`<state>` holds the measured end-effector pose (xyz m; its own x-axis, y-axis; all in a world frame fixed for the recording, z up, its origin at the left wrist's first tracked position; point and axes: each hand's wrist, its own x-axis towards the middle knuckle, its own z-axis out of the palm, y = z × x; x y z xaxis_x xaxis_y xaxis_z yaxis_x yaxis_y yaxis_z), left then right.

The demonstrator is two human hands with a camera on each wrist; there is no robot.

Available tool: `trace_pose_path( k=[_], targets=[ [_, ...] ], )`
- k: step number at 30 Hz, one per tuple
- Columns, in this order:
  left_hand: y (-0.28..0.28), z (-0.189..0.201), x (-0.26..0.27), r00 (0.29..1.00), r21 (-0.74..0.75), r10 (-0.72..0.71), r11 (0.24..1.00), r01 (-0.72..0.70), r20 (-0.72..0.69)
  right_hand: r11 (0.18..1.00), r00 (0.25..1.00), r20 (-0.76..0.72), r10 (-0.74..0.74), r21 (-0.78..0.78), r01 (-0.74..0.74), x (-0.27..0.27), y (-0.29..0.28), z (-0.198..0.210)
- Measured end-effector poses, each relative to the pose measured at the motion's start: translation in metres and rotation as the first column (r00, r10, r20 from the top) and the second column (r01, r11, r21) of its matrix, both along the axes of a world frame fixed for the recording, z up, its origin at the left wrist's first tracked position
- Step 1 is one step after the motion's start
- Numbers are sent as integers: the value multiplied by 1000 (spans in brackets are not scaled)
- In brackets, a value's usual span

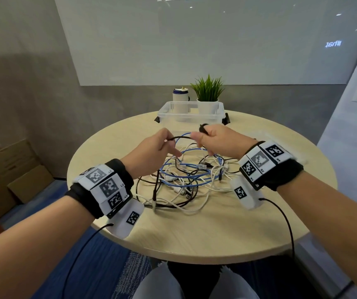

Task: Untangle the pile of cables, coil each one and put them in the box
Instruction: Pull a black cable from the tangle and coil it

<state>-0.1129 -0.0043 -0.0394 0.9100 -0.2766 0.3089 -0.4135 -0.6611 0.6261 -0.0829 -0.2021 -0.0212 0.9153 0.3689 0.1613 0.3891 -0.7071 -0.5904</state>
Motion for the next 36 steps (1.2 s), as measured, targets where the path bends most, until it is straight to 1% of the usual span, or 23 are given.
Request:
trace_pose_path(
  k=[2, 3, 4, 5, 7, 9, 12, 14, 15, 17, 19, 21, 24, 28, 30, 32, 34, 36],
  targets=[
    [-1, -2, 1, 1000, -73, 15, 997, -16, -20, 996, 994, -56, 91, 15, -91, -2, 0, -2],
    [-2, -3, 2, 999, -90, 22, 996, -25, -34, 989, 987, -97, 131, 80, -123, -2, 0, -4],
    [-2, -4, 2, 999, -102, 23, 994, -28, -48, 973, 975, -140, 171, 182, -145, -2, 0, -4],
    [-3, -5, 2, 998, -112, 17, 993, -24, -59, 939, 959, -180, 219, 305, -157, -4, 1, -2],
    [-6, -6, 1, 999, -101, 4, 995, -9, -45, 834, 922, -228, 313, 530, -152, -8, 6, 2],
    [-9, -6, 2, 1000, -126, 1, 992, -2, -3, 746, 903, -232, 361, 653, -131, -12, 11, 6],
    [-13, -4, 2, 1000, -331, -12, 944, 12, 1, 670, 895, -237, 378, 737, -87, -14, 15, 9],
    [-14, -3, -1, 998, -408, -55, 912, 48, -6, 624, 886, -244, 395, 778, -64, -14, 15, 12],
    [-15, -2, -2, 995, -420, -98, 904, 85, -10, 601, 877, -249, 411, 797, -56, -14, 15, 13],
    [-18, -1, -7, 986, -389, -169, 908, 156, 2, 562, 852, -260, 454, 826, -47, -16, 14, 14],
    [-20, 0, -8, 981, -354, -192, 915, 192, 35, 538, 836, -260, 483, 842, -49, -16, 12, 13],
    [-20, 1, -7, 983, -367, -181, 912, 183, 38, 566, 857, -246, 454, 822, -65, -13, 12, 10],
    [-18, -2, -5, 987, -366, -156, 917, 157, 33, 661, 918, -197, 345, 745, -88, -10, 12, 5],
    [-20, -3, -4, 998, -359, -62, 931, 59, 6, 742, 945, -170, 279, 663, -99, -9, 14, 1],
    [-22, -2, -5, 999, -309, 12, 951, 0, 37, 763, 958, -132, 253, 636, -114, -7, 14, -2],
    [-21, -1, -4, 993, -217, 73, 975, -53, 88, 785, 970, -77, 231, 603, -139, -6, 13, -5],
    [-19, 0, -3, 987, -146, 99, 986, -80, 129, 842, 982, -23, 187, 519, -148, -5, 12, -6],
    [-19, 1, -4, 985, -130, 89, 989, -71, 144, 900, 991, 27, 131, 416, -131, -5, 12, -4]
  ],
)
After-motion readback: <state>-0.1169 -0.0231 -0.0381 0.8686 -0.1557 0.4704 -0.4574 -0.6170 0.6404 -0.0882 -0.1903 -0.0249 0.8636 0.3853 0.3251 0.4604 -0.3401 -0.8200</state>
